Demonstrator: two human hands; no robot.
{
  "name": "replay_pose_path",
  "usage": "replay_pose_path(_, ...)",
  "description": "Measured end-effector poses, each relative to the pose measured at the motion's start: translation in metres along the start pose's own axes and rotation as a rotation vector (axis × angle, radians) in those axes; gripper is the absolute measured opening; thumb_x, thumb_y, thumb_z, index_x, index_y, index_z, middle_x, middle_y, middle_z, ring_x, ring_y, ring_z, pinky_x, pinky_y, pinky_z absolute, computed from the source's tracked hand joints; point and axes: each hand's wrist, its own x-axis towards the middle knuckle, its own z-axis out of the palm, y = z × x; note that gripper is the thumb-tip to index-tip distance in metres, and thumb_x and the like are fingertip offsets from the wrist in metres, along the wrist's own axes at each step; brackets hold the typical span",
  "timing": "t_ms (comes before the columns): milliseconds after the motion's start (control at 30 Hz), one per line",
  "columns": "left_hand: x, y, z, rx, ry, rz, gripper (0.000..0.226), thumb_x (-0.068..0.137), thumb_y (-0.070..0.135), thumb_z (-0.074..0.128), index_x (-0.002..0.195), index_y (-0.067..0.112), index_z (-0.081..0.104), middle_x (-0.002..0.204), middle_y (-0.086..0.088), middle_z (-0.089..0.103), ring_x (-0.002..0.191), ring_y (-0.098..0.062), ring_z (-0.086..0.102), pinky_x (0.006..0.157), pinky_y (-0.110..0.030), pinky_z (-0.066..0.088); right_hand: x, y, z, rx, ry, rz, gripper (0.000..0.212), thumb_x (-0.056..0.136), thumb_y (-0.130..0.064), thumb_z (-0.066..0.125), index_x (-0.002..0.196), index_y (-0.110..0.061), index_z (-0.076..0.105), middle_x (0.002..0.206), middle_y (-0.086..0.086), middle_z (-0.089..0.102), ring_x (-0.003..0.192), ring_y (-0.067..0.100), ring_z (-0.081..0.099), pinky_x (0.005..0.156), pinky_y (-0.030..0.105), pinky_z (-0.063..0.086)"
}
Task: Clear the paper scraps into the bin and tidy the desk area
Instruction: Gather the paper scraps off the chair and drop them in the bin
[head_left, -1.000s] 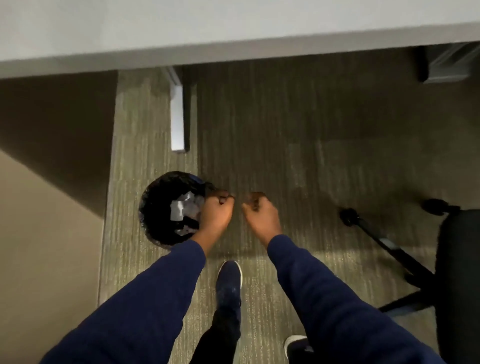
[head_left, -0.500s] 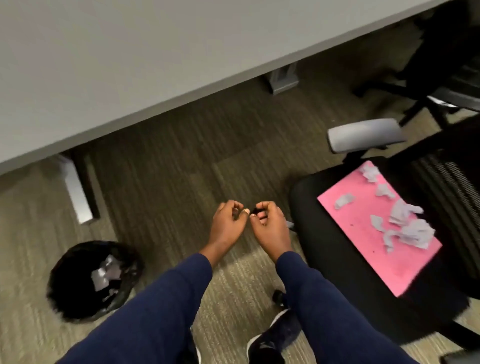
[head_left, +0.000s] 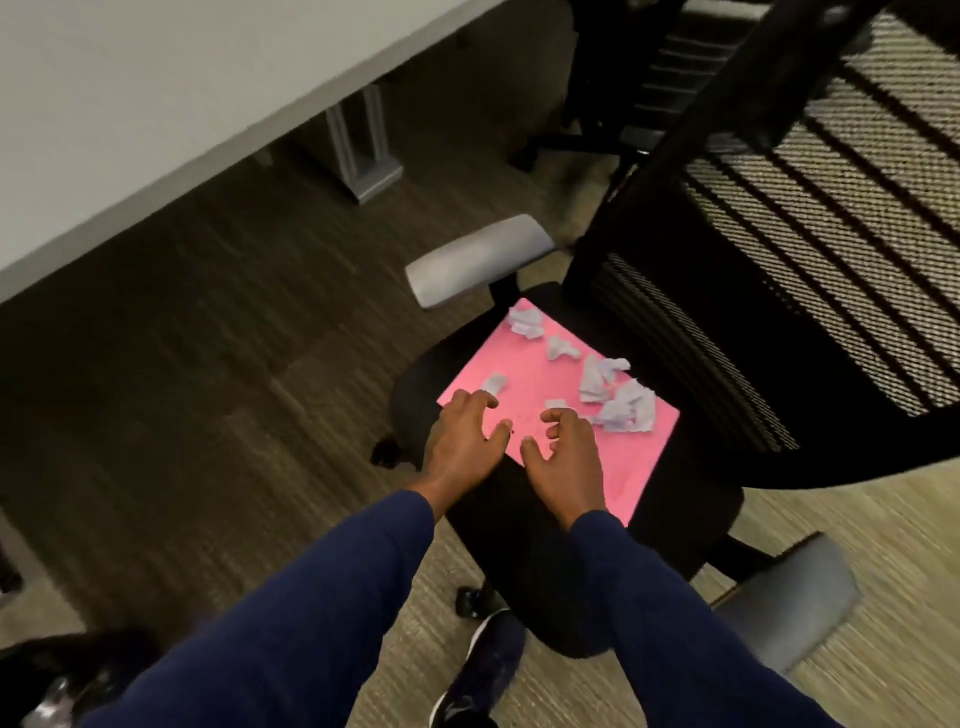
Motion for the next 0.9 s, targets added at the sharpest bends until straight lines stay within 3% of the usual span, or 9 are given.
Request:
replay_pose_path(167, 0.025, 0.031, 0.04, 0.33, -0.059, 0.064, 0.061, 0.092, 0.048, 0.055, 0.143, 0.019, 0.04, 0.145, -0.011, 0.04, 0.131, -0.032, 0.041, 0.104, -0.049, 0.039, 0.017, 0.045, -0.038, -0.124, 0.06, 0.08, 0.054, 0.083, -0.032, 0.071, 0.131, -0.019, 0.051, 0.135, 0.008, 0.047, 0.124, 0.028, 0.047, 0.101, 0.039, 0.042)
replay_pose_path(267, 0.039, 0.036, 0.059, 0.423, -0.126, -0.049, 0.08, 0.092, 0.056, 0.052, 0.155, 0.022, 0.017, 0.164, -0.019, 0.007, 0.149, -0.044, 0.01, 0.116, -0.062, 0.018, 0.03, 0.072, -0.05, -0.22, 0.084, 0.131, 0.07, 0.082, -0.044, 0.07, 0.142, -0.021, 0.042, 0.15, 0.01, 0.035, 0.135, 0.032, 0.038, 0.107, 0.047, 0.04)
replay_pose_path(333, 0.047, 0.034, 0.069, 0.487, -0.171, -0.121, 0.093, 0.09, 0.067, 0.047, 0.158, 0.028, -0.002, 0.165, -0.017, -0.018, 0.15, -0.048, -0.014, 0.114, -0.071, 0.004, 0.041, 0.088, -0.054, -0.273, 0.064, 0.179, 0.085, 0.081, -0.053, 0.069, 0.15, -0.023, 0.03, 0.16, 0.012, 0.021, 0.145, 0.035, 0.025, 0.114, 0.053, 0.033)
replay_pose_path(433, 0.058, 0.028, 0.082, 0.529, -0.188, -0.203, 0.104, 0.082, 0.083, 0.04, 0.156, 0.035, -0.016, 0.161, -0.015, -0.032, 0.146, -0.05, -0.024, 0.11, -0.076, 0.0, 0.061, 0.105, -0.056, -0.323, 0.032, 0.186, 0.101, 0.078, -0.065, 0.068, 0.156, -0.029, 0.015, 0.165, 0.015, 0.005, 0.152, 0.038, 0.01, 0.119, 0.057, 0.022)
replay_pose_path(533, 0.065, 0.02, 0.096, 0.492, -0.168, -0.207, 0.102, 0.081, 0.085, 0.037, 0.157, 0.036, -0.012, 0.162, -0.015, -0.029, 0.149, -0.048, -0.018, 0.112, -0.074, 0.003, 0.081, 0.117, -0.052, -0.363, -0.001, 0.163, 0.109, 0.074, -0.075, 0.064, 0.157, -0.033, 0.006, 0.166, 0.016, -0.006, 0.152, 0.043, 0.002, 0.121, 0.059, 0.017)
replay_pose_path(700, 0.071, 0.022, 0.125, 0.545, -0.085, -0.013, 0.085, 0.091, 0.072, 0.036, 0.159, 0.031, 0.004, 0.166, -0.019, -0.007, 0.152, -0.045, 0.001, 0.119, -0.064, 0.011, 0.107, 0.128, -0.046, -0.395, -0.061, 0.127, 0.108, 0.075, -0.075, 0.063, 0.157, -0.039, 0.004, 0.166, 0.017, -0.013, 0.151, 0.047, -0.003, 0.121, 0.06, 0.012)
replay_pose_path(800, 0.075, 0.022, 0.14, 0.591, -0.086, 0.102, 0.073, 0.097, 0.059, 0.038, 0.159, 0.029, 0.012, 0.166, -0.018, 0.006, 0.15, -0.042, 0.013, 0.118, -0.058, 0.021, 0.115, 0.136, -0.039, -0.433, -0.074, 0.1, 0.098, 0.08, -0.069, 0.063, 0.157, -0.039, 0.01, 0.166, 0.018, -0.006, 0.151, 0.047, 0.002, 0.12, 0.059, 0.015)
replay_pose_path(900, 0.077, 0.017, 0.148, 0.619, -0.097, 0.211, 0.062, 0.098, 0.048, 0.043, 0.154, 0.026, 0.025, 0.159, -0.016, 0.022, 0.141, -0.037, 0.026, 0.112, -0.05, 0.031, 0.112, 0.141, -0.032, -0.508, -0.021, 0.047, 0.08, 0.083, -0.062, 0.06, 0.151, -0.035, 0.028, 0.161, 0.017, 0.018, 0.145, 0.042, 0.023, 0.113, 0.056, 0.03)
